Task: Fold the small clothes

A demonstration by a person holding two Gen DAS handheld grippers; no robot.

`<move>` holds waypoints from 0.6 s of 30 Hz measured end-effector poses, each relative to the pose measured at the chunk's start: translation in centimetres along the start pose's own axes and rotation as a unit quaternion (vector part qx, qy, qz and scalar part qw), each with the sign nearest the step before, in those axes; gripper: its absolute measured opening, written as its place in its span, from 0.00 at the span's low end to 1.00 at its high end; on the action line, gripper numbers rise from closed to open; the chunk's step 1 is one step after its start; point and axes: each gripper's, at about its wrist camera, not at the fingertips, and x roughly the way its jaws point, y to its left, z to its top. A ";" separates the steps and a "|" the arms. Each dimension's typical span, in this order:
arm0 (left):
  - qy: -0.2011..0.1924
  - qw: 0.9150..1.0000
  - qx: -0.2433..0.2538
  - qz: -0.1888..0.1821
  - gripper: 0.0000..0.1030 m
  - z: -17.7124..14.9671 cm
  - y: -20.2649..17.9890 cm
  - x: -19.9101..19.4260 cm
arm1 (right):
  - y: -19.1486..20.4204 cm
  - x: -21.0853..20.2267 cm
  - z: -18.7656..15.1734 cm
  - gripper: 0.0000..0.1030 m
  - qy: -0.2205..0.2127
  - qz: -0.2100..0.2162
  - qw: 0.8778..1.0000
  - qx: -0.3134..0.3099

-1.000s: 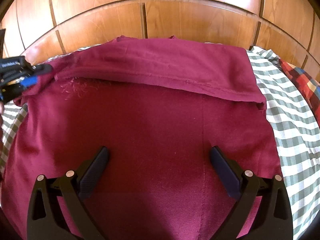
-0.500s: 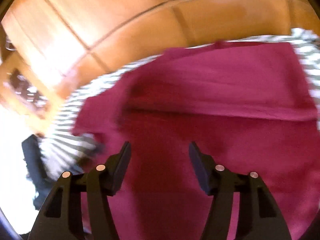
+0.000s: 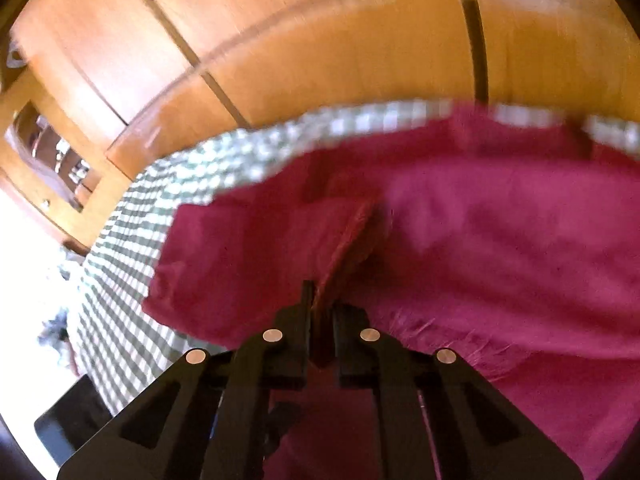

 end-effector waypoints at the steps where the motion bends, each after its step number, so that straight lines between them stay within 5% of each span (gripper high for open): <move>1: 0.000 1.000 0.000 0.000 0.41 0.0 -0.2 0.1 | 0.1 -1.0 0.6 0.07 -0.014 -0.006 1.000 -0.010; 9: 0.000 1.000 0.001 0.001 0.42 0.1 -0.3 0.1 | -4.2 -9.9 4.2 0.07 -0.116 -0.093 0.987 -0.053; 18: 0.002 1.000 0.005 0.008 0.42 0.1 -0.4 0.1 | -17.5 -10.2 0.6 0.07 -0.075 -0.198 0.976 0.041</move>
